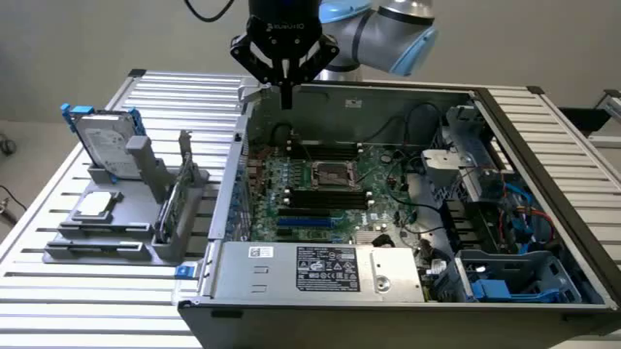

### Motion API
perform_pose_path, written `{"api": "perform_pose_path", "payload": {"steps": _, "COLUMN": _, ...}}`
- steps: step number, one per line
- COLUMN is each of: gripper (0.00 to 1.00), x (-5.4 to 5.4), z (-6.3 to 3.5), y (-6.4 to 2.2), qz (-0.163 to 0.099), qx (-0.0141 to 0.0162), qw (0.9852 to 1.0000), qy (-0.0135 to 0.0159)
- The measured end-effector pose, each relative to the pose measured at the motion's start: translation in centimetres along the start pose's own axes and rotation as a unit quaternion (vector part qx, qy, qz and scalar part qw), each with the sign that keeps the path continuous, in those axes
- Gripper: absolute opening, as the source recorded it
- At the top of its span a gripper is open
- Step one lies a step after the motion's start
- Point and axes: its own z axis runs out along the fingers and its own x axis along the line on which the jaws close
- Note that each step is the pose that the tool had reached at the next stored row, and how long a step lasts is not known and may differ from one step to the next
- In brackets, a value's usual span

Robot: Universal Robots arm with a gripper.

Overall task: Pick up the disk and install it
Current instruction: 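Reach for the disk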

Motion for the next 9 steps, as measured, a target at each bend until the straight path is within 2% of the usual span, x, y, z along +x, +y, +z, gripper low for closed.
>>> {"api": "perform_pose_path", "payload": {"steps": 9, "gripper": 0.11, "x": 0.0, "z": 0.0, "y": 0.0, "qz": -0.002, "qx": 0.0, "qw": 1.0, "qy": 0.0001}}
